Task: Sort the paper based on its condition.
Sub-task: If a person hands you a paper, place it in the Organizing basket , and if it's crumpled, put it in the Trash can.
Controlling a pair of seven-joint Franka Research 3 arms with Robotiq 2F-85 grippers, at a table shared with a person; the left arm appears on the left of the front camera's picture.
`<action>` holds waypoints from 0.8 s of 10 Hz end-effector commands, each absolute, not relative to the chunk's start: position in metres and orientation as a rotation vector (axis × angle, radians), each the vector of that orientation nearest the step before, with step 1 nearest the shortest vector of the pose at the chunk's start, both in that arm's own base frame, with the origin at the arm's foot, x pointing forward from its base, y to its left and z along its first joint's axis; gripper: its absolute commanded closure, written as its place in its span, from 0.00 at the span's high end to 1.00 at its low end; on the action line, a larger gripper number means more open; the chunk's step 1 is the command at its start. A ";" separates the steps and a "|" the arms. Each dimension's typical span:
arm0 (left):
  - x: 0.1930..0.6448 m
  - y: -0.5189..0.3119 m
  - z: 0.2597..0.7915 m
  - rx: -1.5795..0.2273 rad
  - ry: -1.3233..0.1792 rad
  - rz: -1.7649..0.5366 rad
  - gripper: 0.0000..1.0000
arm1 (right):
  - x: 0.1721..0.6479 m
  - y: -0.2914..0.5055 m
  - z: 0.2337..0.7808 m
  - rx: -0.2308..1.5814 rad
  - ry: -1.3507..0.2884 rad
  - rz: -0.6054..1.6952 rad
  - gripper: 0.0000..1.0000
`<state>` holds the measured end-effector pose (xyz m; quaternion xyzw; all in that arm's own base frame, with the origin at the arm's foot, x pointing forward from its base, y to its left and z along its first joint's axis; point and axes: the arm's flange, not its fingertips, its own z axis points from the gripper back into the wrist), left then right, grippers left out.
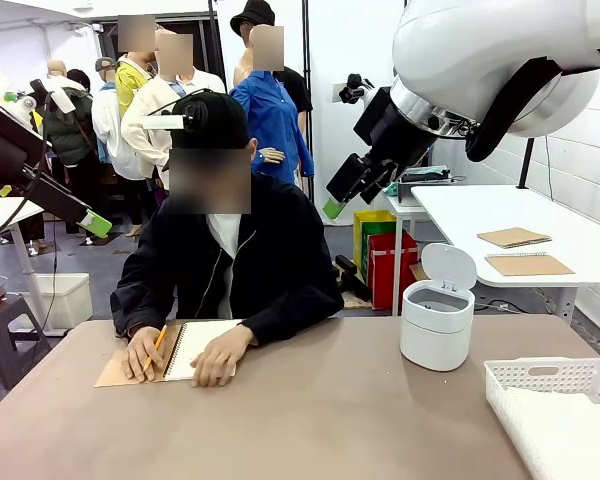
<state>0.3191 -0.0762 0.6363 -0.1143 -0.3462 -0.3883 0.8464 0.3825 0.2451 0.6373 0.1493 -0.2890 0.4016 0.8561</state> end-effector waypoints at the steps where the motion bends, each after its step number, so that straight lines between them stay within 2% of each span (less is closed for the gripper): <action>1: 0.319 -0.077 0.637 -0.247 -0.726 -0.810 1.00 | 0.383 0.245 0.637 0.325 -0.605 0.839 1.00; 8: 0.319 -0.077 0.637 -0.247 -0.726 -0.810 1.00 | 0.383 0.245 0.637 0.325 -0.605 0.839 1.00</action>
